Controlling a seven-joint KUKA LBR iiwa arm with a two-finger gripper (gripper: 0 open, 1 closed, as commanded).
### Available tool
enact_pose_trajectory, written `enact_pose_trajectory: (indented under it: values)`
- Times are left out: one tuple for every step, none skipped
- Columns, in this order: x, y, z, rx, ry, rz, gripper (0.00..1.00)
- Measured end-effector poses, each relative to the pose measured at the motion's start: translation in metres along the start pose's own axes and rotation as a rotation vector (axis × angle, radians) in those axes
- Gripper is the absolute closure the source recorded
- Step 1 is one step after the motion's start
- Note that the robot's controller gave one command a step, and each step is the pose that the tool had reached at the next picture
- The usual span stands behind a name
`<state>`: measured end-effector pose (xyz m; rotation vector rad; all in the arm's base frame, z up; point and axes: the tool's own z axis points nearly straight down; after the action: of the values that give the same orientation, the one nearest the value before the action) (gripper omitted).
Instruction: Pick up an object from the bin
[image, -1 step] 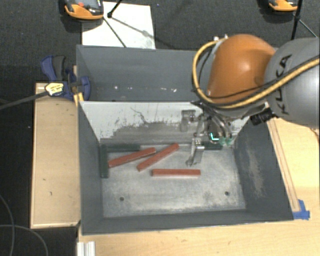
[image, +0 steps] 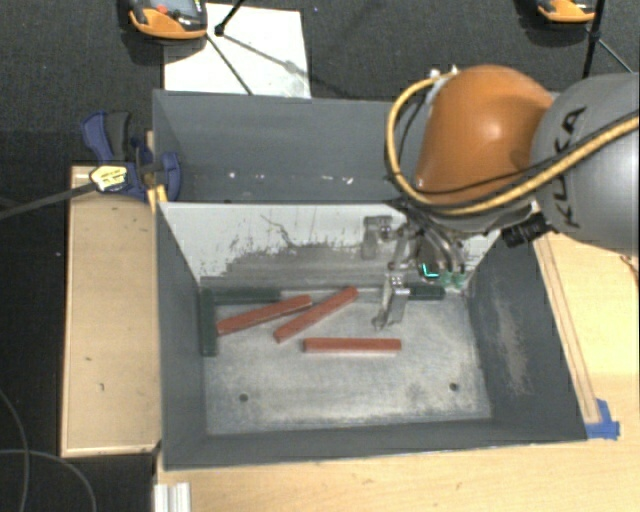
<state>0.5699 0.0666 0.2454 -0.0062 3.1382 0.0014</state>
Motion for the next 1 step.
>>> enact_pose_trajectory:
  values:
    - [0.0043,-0.0024,0.0415,-0.001,-0.008,0.004,0.00]
